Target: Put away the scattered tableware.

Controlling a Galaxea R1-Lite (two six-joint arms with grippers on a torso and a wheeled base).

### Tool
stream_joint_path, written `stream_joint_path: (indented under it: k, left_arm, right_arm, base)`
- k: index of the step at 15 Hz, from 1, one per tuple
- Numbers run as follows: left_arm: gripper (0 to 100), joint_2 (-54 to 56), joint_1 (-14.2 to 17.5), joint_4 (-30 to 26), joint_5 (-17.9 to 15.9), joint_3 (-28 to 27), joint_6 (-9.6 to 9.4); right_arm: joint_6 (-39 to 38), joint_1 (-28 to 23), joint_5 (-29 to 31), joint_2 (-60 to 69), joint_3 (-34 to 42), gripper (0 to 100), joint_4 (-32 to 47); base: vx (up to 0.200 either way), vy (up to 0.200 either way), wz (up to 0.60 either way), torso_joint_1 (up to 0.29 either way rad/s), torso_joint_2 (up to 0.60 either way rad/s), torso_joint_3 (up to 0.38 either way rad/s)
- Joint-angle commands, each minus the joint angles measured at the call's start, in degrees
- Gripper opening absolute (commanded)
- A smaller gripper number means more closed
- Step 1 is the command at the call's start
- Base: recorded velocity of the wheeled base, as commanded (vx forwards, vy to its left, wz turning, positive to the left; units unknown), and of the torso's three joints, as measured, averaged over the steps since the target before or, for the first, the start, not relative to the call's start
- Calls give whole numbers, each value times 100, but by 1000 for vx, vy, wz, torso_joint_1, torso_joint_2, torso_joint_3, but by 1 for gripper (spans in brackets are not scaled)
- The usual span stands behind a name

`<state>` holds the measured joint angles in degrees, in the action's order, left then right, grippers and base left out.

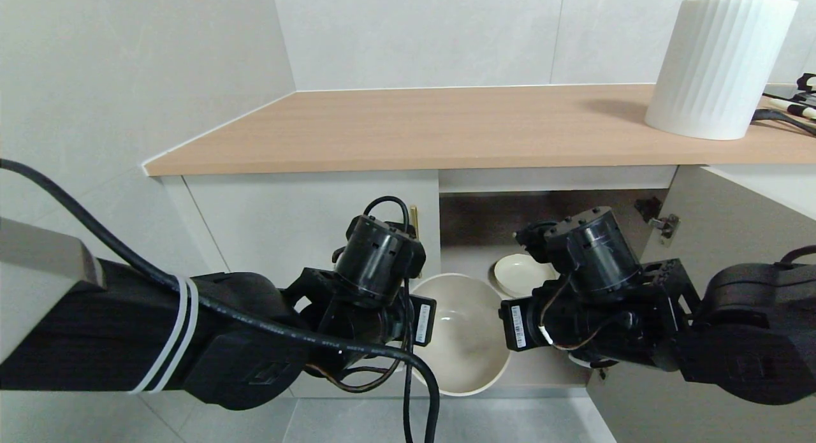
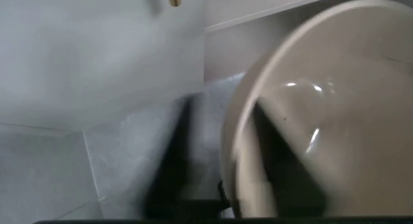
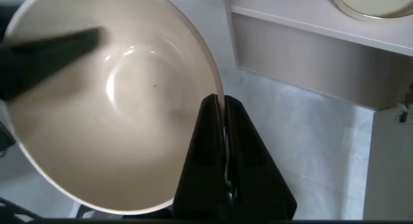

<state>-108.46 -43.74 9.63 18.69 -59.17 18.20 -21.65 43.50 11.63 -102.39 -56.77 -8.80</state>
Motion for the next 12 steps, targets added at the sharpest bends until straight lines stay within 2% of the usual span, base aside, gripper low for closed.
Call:
stream_joint_path:
  k: [1, 3, 5, 6, 7, 8, 12]
  left_arm:
    - [100, 27, -3, 39, 21, 2, 8]
    - [100, 62, 32, 100, 188, 2, 78]
    - [100, 150, 41, 100, 232, 2, 78]
    - [100, 150, 41, 100, 232, 2, 78]
    - [100, 202, 41, 100, 232, 20, 87]
    - [100, 202, 41, 100, 232, 20, 87]
    - [100, 202, 41, 92, 232, 29, 87]
  right_arm:
    - [3, 1, 59, -9, -18, 0, 10]
    - [12, -78, 208, 0, 8, 0, 63]
    - [12, -465, 226, -159, -45, 0, 168]
    - [12, -465, 226, -159, -45, 0, 168]
    - [12, -922, 331, -580, -255, 0, 283]
    - [12, -1027, 340, -660, -299, 0, 309]
    - [3, -1968, 349, -1328, -906, 0, 344]
  base:
    - [0, 0, 0, 0, 0, 0]
    - [0, 0, 0, 0, 0, 0]
    - [0, 0, 0, 0, 0, 0]
    - [0, 0, 0, 0, 0, 0]
    - [0, 0, 0, 0, 0, 0]
    - [0, 0, 0, 0, 0, 0]
    - [0, 0, 0, 0, 0, 0]
